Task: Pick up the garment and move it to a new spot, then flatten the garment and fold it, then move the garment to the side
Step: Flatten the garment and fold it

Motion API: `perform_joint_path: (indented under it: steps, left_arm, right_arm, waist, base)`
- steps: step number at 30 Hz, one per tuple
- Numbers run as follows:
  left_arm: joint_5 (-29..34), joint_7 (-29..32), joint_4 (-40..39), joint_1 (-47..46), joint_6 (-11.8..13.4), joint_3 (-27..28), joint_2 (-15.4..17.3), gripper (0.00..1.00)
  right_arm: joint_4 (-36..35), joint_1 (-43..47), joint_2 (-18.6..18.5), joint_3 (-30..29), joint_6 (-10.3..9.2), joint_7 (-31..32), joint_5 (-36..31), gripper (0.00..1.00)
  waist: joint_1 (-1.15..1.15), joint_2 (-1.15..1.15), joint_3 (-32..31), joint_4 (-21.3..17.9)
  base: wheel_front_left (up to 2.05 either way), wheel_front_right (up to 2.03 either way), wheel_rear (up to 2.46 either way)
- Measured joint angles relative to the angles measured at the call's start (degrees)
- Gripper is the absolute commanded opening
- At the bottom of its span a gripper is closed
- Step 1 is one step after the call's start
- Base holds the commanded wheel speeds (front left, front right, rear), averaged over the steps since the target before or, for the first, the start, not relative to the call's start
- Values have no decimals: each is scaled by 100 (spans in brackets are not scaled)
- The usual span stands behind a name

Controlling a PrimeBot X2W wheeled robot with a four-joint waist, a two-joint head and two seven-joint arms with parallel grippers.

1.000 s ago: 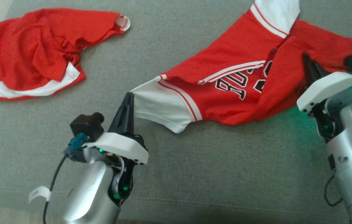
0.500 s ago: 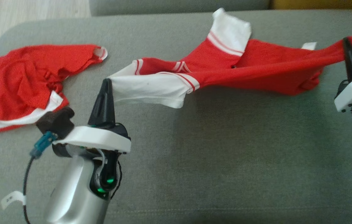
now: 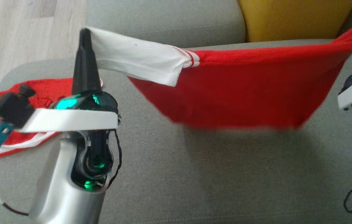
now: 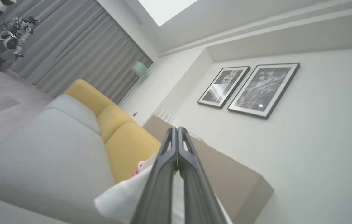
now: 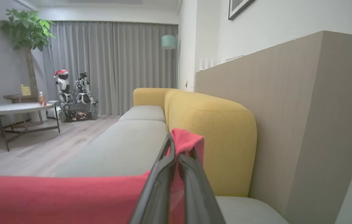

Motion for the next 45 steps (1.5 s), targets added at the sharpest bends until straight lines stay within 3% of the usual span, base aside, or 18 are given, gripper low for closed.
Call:
perform_joint_path:
  steps: [6,12,17,21,26,30,39,45]
  left_arm:
    - [-590,-1,-808,-164,565,-111,0,0]
    - [-442,501,-468,-1402,935,-144,129,0]
    - [-448,1081,739,-3005,1078,-41,220,0]
    - [-354,1132,2011,-4499,1060,231,320,0]
    - [-99,456,3356,-6100,632,490,436,0]
    - [-87,146,4074,-6653,256,634,374,0]
    - [149,30,4818,-6483,-403,506,219,0]
    - [494,12,5158,-5155,-767,190,164,0]
  right_arm:
    - [-600,215,457,-389,0,393,3,0]
    - [-692,-82,595,-531,0,898,22,0]
    - [-36,-1707,598,-480,-1,1116,78,0]
    - [1013,-3495,398,-155,0,853,45,0]
    - [2529,-5319,259,-277,0,-279,-69,0]
    - [3459,-5917,219,-364,0,-1135,-108,0]
    - [4952,-5711,-9,-146,0,-1871,169,0]
    - [5698,-4791,-77,264,0,-2004,716,0]
  waist:
    - [0,0,-17,33]
    - [0,0,210,86]
    - [0,0,756,68]
    - [0,0,1370,43]
    - [2,0,2115,43]
    - [2,-1,2491,118]
    - [1,0,2749,438]
    - [1,-1,2666,561]
  base:
    - [0,0,0]
    - [0,0,0]
    - [0,0,0]
    - [0,0,0]
    - [0,0,0]
    - [0,0,0]
    - [0,0,0]
    - [0,0,0]
